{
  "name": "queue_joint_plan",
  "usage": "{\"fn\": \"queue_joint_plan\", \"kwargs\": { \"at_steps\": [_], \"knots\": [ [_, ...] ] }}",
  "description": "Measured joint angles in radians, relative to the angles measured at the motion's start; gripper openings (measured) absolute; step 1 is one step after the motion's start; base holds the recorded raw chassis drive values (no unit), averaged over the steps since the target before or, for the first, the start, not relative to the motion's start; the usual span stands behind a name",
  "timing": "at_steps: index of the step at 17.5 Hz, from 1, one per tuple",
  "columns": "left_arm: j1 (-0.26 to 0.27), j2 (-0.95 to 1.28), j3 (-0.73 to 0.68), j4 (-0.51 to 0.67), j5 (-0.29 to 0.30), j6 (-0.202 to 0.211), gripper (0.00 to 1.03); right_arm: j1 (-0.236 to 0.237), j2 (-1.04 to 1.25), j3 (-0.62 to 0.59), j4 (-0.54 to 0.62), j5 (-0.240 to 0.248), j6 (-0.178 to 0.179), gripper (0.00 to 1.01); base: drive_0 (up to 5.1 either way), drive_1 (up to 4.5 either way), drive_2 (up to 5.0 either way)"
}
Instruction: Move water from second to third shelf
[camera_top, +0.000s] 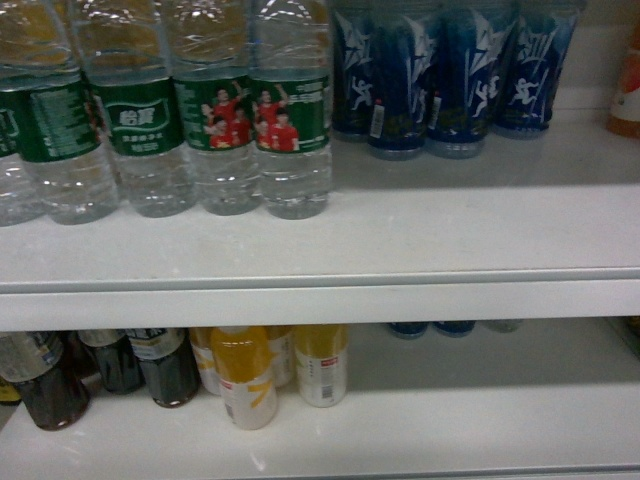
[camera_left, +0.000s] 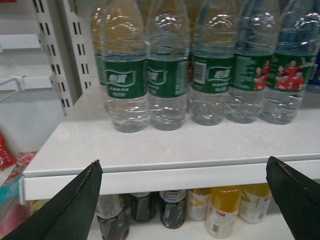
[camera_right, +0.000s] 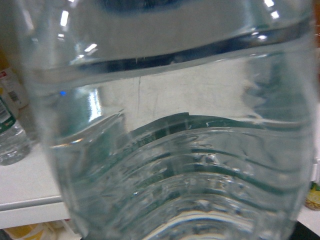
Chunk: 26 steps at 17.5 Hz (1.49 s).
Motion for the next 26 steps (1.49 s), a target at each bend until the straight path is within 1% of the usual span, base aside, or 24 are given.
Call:
{"fn": "queue_joint_plan", "kwargs": {
  "at_steps": [18,19,20,21,22,26],
  "knots": [
    [0.0,0.0,0.0,-0.002,-0.005,0.0,0.98,0.0,0.003,0.0,-0.003,-0.001,0.0,0.41,-5.0,2.41,2.4],
    [0.0,0.0,0.0,-0.004,-0.006,0.0,0.98,0.003,0.004,0.0,0.003,-0.02,0.0,0.41,-4.9,2.44,2.4],
    [0.0,0.0,0.0,0.003,-0.002,0.0,0.98,0.007,0.002,0.0,0.002,-0.024,0.0,0.41,0.0,0.0,0.0],
    [0.0,0.0,0.0,0.0,-0.003,0.0,0.98,0.006,0.002,0.0,-0.005,-0.003,0.0,0.41,0.0,0.0,0.0],
    [0.0,0.0,0.0,-0.003,-0.001,0.0,0.98,-0.001,0.002,0.0,0.002,0.003,0.0,0.41,0.0,0.0,0.0],
    [0.0,0.0,0.0,-0.002,0.0,0.0,0.98,0.0,0.002,0.0,0.0,0.001,0.0,0.41,0.0,0.0,0.0]
  ]
}}
